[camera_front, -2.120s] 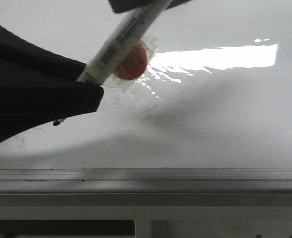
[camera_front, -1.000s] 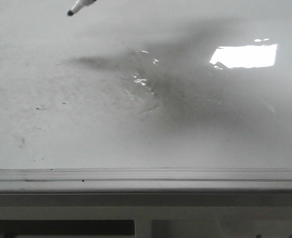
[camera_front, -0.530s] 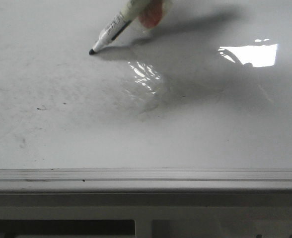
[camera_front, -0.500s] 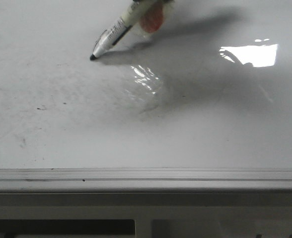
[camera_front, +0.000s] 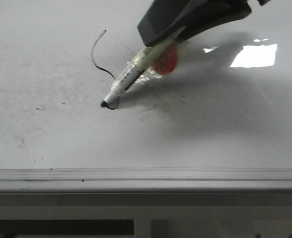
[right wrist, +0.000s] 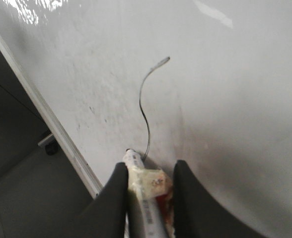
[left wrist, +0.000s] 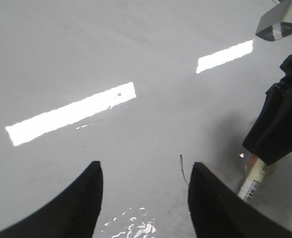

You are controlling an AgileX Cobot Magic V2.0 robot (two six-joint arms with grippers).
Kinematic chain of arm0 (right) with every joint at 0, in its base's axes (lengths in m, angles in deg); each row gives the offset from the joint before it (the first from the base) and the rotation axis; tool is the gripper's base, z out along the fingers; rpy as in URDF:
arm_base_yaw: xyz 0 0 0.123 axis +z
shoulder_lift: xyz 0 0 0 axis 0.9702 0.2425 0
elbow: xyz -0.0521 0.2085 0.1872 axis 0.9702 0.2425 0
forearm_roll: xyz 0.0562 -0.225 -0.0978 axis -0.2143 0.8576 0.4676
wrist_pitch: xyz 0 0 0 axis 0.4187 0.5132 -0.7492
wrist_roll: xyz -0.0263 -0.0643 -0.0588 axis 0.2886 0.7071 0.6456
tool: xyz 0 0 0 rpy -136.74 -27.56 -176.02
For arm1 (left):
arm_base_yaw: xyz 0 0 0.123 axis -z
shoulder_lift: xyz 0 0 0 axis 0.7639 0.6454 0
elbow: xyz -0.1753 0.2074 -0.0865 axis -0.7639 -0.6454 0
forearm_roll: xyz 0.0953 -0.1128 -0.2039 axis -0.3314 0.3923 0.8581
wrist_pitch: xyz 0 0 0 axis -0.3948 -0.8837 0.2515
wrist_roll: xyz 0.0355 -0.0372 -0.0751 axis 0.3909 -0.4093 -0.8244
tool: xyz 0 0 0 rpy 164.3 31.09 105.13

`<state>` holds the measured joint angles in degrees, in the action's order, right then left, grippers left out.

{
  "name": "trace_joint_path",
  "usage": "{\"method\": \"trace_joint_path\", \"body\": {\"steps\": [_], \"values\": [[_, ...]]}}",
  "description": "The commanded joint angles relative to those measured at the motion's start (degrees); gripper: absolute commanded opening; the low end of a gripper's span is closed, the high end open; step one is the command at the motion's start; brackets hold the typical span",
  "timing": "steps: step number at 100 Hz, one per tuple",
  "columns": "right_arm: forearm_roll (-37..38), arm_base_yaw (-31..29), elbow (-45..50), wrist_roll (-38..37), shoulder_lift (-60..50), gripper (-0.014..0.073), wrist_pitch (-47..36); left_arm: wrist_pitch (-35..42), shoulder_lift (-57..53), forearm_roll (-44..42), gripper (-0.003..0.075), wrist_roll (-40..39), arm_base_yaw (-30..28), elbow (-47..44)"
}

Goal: Write number 8 on whiteboard

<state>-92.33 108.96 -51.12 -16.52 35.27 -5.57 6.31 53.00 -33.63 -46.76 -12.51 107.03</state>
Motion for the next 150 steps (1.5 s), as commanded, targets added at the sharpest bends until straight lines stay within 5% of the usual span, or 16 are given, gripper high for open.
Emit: {"method": "trace_joint_path", "body": {"steps": [1,29,80,101,118,150], "values": [[1.62,-0.65,-2.93,0.59,-1.17,-0.0042,-10.27,4.63,0.08,0.65,0.0365,-0.34,-0.06,1.71],[2.22,-4.90,-4.27,0.59,-4.07,-0.0043,-11.90,5.04,0.08,0.65,0.0365,-0.34,-0.06,1.71],[0.84,3.80,-6.05,0.59,-5.80,-0.0043,-1.79,0.37,3.88,-3.24,0.0365,-0.73,5.05,1.71],[0.84,7.28,-6.05,-1.45,-3.57,-0.0043,-1.39,10.35,17.88,-4.00,0.0365,-0.12,13.56,1.71],[1.08,8.30,-6.05,-1.67,-2.51,-0.0043,1.54,18.27,26.54,-2.61,0.0365,-0.12,13.69,2.62],[1.08,8.30,-5.94,-2.50,-2.48,-0.0043,3.56,19.45,33.04,-5.23,0.0300,-0.12,13.69,5.54]]}}
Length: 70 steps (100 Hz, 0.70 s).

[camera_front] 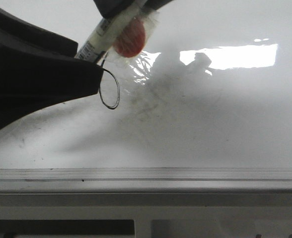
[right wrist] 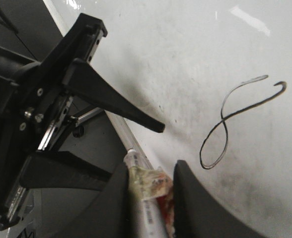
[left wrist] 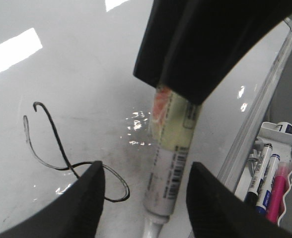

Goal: Write number 8 on whiteboard

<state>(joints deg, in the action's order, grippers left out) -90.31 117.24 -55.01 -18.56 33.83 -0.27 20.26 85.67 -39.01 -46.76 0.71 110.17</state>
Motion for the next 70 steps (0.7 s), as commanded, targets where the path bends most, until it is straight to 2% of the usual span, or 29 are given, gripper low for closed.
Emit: {"method": "trace_joint_path", "body": {"steps": [1,9,27,56,61,70], "values": [[-0.95,0.02,-2.05,-0.46,-1.04,-0.0043,-1.74,5.49,0.43,0.15,0.0291,-0.12,0.46,2.51],[-0.95,0.02,-2.05,-0.46,-1.04,-0.0043,-1.74,5.49,0.55,0.15,0.0218,-0.12,0.46,2.71],[-0.95,0.02,-2.05,-0.46,-1.04,-0.0043,-1.32,6.16,0.55,0.15,-0.0022,-0.12,0.46,2.71],[-0.95,0.02,-2.05,-0.46,-1.04,-0.0025,-1.00,6.16,0.55,0.15,-0.0020,-0.12,0.46,2.71],[-0.95,0.02,-2.05,-0.46,-1.04,0.0032,-1.14,6.16,0.55,0.15,-0.0020,-0.40,0.46,2.71],[-0.95,0.02,-2.05,-0.46,-1.04,0.0227,-1.98,5.46,0.55,0.68,-0.0020,-2.10,0.46,2.71]]}}
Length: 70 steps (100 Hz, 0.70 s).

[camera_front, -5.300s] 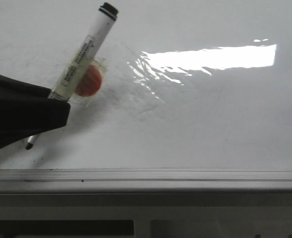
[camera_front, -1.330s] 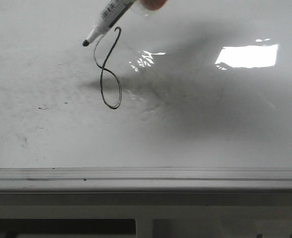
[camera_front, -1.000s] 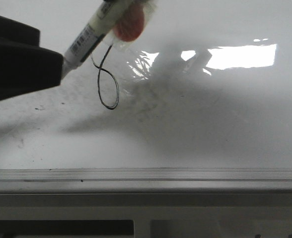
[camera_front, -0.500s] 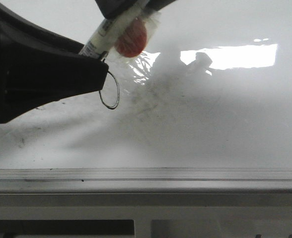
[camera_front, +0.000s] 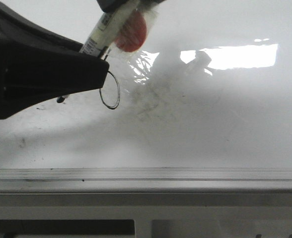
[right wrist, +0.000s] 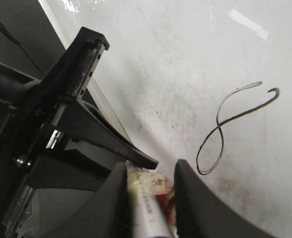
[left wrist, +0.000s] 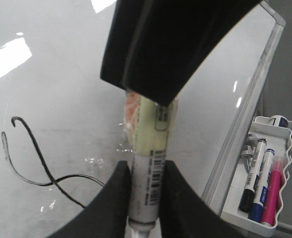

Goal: Write number 8 on whiteboard

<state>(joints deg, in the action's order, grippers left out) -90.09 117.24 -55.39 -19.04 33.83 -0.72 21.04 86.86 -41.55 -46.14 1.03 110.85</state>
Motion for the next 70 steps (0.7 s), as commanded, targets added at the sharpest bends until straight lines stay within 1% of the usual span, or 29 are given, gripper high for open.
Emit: {"method": "trace_joint_path", "body": {"steps": [1,6,7,11,14,26,38,50,70], "values": [[-1.16,0.02,-1.67,0.02,-1.04,0.0260,-1.72,4.24,-0.75,3.25,-0.0020,-3.01,0.14,2.03],[-1.16,0.02,-1.67,0.02,-1.04,0.0377,-2.75,2.13,-1.04,4.63,-0.0020,-5.18,0.14,2.03],[-1.16,0.02,-1.67,0.02,-1.04,0.0377,-2.93,2.13,-1.19,4.63,-0.0020,-5.44,0.14,2.03],[-1.16,0.02,-1.67,0.02,-1.04,0.0422,-3.74,-0.11,-1.50,7.09,-0.0020,-6.67,0.14,2.03],[-1.16,0.02,-1.67,0.02,-1.04,0.0421,-4.14,-1.44,-2.04,9.60,-0.0020,-7.51,0.14,2.03],[-1.16,0.02,-1.67,0.02,-1.04,0.0379,-4.67,-4.91,-3.79,26.20,-0.0020,-7.63,0.14,2.03],[-1.16,0.02,-1.67,0.02,-1.04,0.0363,-4.44,-8.03,-4.65,37.02,-0.0021,-7.41,0.14,2.03],[-1.16,0.02,-1.67,0.02,-1.04,0.0363,-4.35,-9.71,-4.23,41.99,-0.0020,-7.41,0.14,2.03],[-1.16,0.02,-1.67,0.02,-1.04,0.0363,-3.99,-10.67,-4.08,44.01,-0.0021,-6.69,-0.18,2.03]]}}
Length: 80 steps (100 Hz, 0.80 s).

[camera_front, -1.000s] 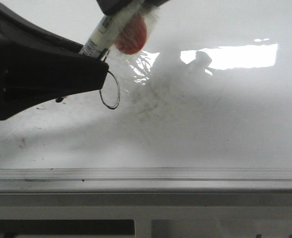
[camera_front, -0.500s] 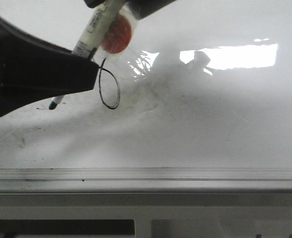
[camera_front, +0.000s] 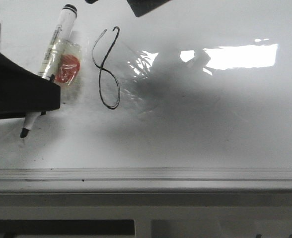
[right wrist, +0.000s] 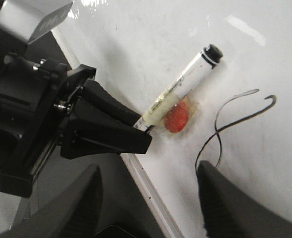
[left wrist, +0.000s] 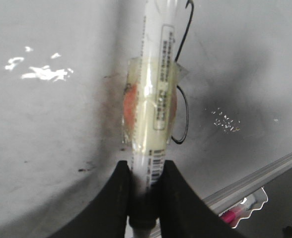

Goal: Write number 8 on whiteboard

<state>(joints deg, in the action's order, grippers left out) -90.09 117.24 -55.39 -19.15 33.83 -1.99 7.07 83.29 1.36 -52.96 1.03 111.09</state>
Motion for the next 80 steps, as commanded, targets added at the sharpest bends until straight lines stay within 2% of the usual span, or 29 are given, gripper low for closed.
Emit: {"method": "trace_joint_path", "body": {"steps": [1,20,80], "values": [[-1.16,0.02,-1.67,0.13,-1.04,0.0363,-2.72,3.31,-0.51,1.27,-0.0021,0.13,-0.25,1.78],[-1.16,0.02,-1.67,0.13,-1.04,0.0363,-2.13,3.42,-0.51,1.86,-0.0021,0.13,-3.67,1.78],[-1.16,0.02,-1.67,0.13,-1.04,0.0363,-2.84,3.42,1.56,1.86,-0.0016,-0.41,-3.90,1.78]]}}
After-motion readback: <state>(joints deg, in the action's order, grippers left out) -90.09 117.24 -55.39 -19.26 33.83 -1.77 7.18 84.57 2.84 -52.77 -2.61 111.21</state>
